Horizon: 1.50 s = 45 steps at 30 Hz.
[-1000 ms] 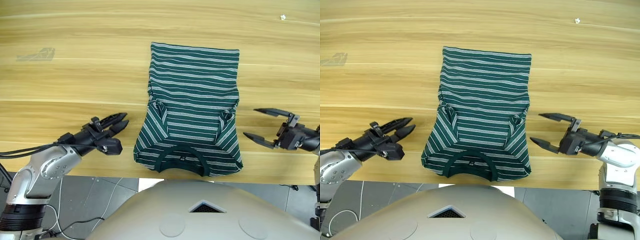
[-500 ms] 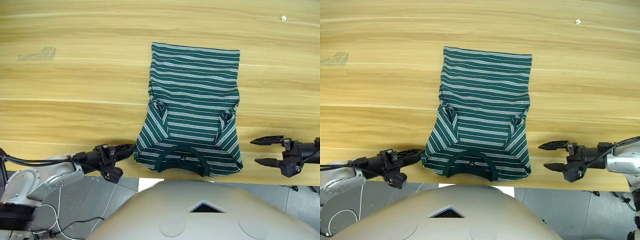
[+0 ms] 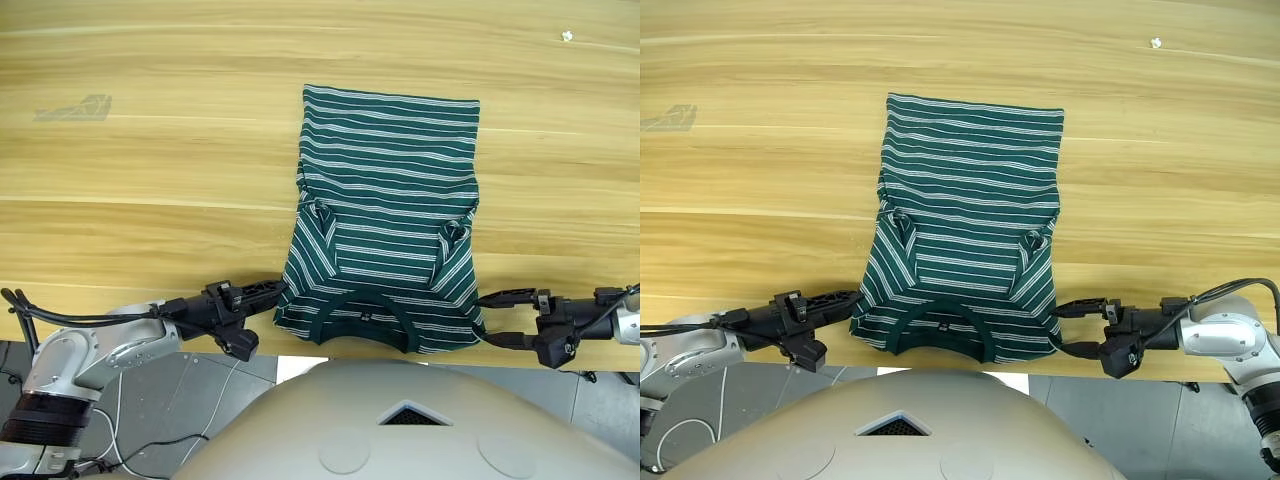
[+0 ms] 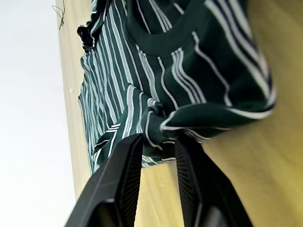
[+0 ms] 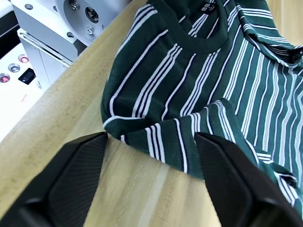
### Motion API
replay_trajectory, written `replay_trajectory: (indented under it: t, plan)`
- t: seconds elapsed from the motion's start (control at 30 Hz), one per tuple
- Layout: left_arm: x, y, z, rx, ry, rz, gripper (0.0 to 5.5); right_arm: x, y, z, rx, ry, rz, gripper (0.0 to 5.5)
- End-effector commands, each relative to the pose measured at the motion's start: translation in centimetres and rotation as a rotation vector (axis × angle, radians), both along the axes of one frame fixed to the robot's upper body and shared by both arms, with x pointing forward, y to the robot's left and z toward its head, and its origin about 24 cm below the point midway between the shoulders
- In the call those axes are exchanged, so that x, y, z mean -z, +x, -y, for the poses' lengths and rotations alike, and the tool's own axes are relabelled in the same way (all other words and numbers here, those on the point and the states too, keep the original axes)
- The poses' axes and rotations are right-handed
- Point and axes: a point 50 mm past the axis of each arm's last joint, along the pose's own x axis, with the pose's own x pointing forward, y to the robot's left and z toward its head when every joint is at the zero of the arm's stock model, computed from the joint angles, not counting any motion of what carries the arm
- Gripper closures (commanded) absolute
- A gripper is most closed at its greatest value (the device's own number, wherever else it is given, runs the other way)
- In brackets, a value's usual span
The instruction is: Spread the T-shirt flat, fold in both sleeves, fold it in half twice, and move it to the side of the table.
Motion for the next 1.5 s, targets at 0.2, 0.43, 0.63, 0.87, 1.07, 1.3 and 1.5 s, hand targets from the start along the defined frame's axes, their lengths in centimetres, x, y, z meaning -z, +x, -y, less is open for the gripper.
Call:
replay_trajectory:
  t: [0.2,0.43,0.63,0.87,1.07,1.3,1.5]
  plan:
    - [0.3,-0.2,-0.4,0.023,0.034,-0.013,5.50,1.8,-1.5,0.3,0.000,-0.080,-0.112,4.12]
    - [0.7,-0.6,-0.6,0.013,0.064,-0.045,5.50,1.7,-0.6,-0.1,0.007,-0.068,-0.093,5.46]
    - [0.3,-2.2,-1.1,-0.125,0.097,-0.254,5.50,-0.3,1.2,-1.9,0.197,0.099,-0.246,5.49]
    - [-3.8,-2.6,-0.2,-0.301,0.009,-0.542,5.50,-3.4,1.1,-2.7,0.365,0.235,-0.762,5.49]
    - [-5.3,-1.9,-0.5,-0.379,-0.044,-0.668,5.50,-5.8,2.7,-2.2,0.388,0.304,-0.854,5.49]
    - [-7.3,-1.4,-1.5,-0.444,-0.115,-0.809,5.50,-5.5,2.6,-1.9,0.399,0.327,-0.851,5.49]
    - [-8.0,2.5,-1.7,-0.444,-0.193,-0.771,5.50,-5.2,5.5,-1.9,0.404,0.350,-0.725,5.49]
